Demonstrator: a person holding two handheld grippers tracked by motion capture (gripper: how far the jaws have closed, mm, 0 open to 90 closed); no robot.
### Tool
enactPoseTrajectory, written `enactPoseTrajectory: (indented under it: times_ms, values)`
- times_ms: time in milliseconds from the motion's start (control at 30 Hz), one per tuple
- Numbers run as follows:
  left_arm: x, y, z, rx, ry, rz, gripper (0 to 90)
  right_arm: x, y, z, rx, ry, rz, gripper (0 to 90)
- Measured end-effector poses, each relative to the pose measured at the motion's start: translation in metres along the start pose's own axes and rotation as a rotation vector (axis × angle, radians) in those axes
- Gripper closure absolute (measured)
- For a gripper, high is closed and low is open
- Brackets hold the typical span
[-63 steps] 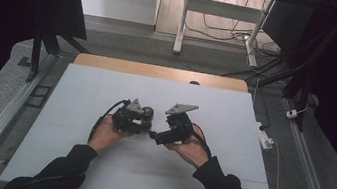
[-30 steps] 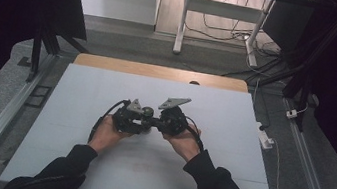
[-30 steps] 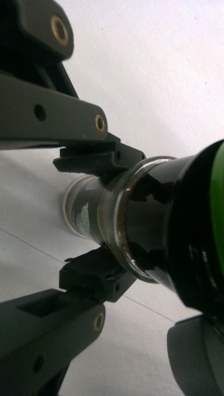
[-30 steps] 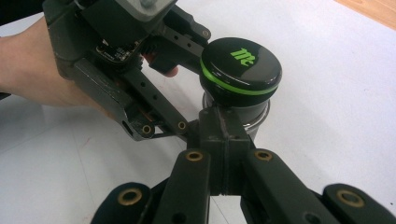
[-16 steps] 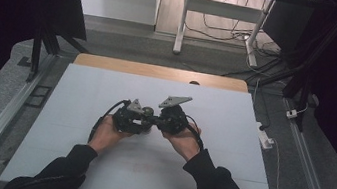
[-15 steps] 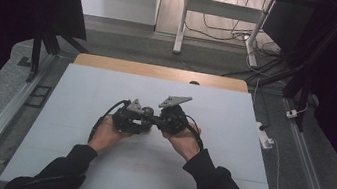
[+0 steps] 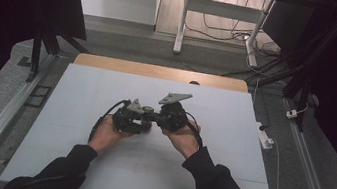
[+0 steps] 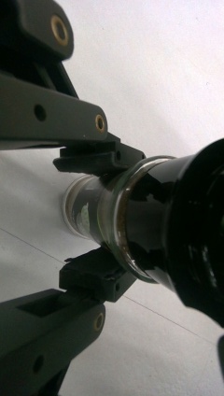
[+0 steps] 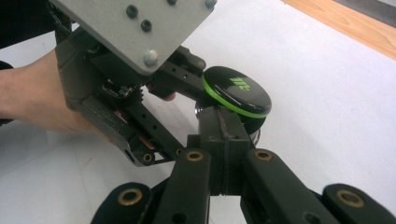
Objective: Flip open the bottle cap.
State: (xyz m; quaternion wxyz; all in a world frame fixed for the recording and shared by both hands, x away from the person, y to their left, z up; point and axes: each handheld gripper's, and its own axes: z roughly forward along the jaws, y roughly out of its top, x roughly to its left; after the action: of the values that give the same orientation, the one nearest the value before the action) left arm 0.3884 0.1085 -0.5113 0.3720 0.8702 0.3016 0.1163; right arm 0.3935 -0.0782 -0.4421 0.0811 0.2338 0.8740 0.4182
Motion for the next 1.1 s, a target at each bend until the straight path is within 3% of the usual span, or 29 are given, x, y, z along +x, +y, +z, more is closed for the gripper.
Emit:
enactPoseTrajectory:
  times_ms: [1100]
  values:
    - [-0.001,0.0,0.001,-0.003,0.004,0.004,53.7,-0.021,0.016,0.007,-0.031,-0.032,0.023,90.0]
